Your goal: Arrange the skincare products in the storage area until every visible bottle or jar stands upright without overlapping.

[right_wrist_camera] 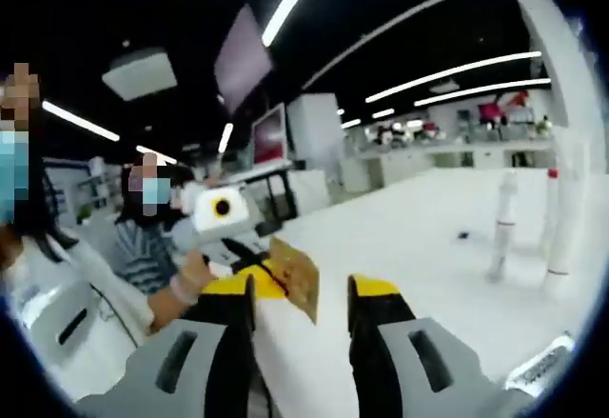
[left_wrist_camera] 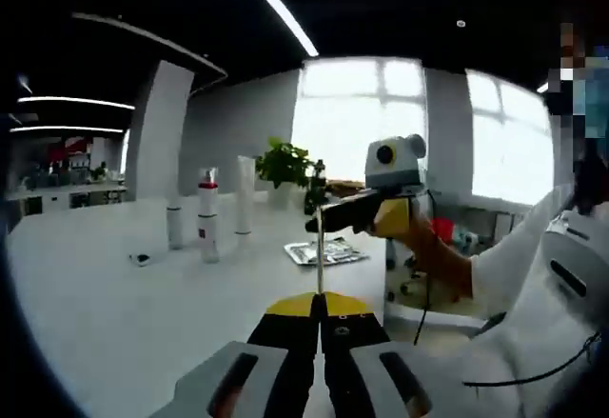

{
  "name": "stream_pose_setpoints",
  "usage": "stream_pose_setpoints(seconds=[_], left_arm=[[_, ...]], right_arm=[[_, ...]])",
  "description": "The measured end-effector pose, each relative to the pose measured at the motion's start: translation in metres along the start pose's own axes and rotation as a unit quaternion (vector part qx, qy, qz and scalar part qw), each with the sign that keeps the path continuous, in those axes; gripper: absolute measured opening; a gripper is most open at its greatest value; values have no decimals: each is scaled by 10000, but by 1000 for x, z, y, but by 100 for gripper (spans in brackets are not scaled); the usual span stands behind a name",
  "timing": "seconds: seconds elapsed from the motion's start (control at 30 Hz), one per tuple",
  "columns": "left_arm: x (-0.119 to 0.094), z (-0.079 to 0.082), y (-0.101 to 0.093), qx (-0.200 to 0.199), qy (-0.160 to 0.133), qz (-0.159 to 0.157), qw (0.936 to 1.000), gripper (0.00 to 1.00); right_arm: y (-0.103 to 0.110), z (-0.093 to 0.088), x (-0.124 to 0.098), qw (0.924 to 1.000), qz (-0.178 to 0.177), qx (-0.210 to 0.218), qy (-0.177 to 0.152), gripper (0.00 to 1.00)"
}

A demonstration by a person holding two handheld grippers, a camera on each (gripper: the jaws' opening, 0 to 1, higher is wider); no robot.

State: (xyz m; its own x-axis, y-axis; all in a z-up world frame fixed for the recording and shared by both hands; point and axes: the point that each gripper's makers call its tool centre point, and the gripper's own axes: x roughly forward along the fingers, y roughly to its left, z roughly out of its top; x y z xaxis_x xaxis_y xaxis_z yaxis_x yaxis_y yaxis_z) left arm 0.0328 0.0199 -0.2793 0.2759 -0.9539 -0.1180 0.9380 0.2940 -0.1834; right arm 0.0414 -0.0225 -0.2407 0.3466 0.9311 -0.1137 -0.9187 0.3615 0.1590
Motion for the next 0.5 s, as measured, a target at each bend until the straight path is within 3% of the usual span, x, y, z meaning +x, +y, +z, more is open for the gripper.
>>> stream_pose_setpoints(seconds=[0.07, 0.13, 0.27, 0.37, 0.43, 0.5], left_arm=[[-4, 0, -12, -156, 84, -543, 9984, 0], [-6, -2, -21, -203, 147, -859, 9960, 0], [-8, 0, -25, -449, 132, -1014, 9937, 0], [-12, -6, -35, -499, 341, -1274, 9900, 0], [-12, -9, -37, -474, 393, -1266, 9900, 0], [-14, -11, -39, -401, 397, -1258, 9904, 0]], right_arm=[[-1, -1, 1, 10000, -37, -40, 31, 28], [4, -2, 3, 9999, 102, -63, 82, 28], [30, -7, 8, 9968, 764, 71, 243, 22], [38, -11, 11, 9956, 856, -101, 360, 11], [38, -15, 14, 9957, 803, -124, 445, 0], [38, -17, 14, 9956, 816, -150, 441, 0]])
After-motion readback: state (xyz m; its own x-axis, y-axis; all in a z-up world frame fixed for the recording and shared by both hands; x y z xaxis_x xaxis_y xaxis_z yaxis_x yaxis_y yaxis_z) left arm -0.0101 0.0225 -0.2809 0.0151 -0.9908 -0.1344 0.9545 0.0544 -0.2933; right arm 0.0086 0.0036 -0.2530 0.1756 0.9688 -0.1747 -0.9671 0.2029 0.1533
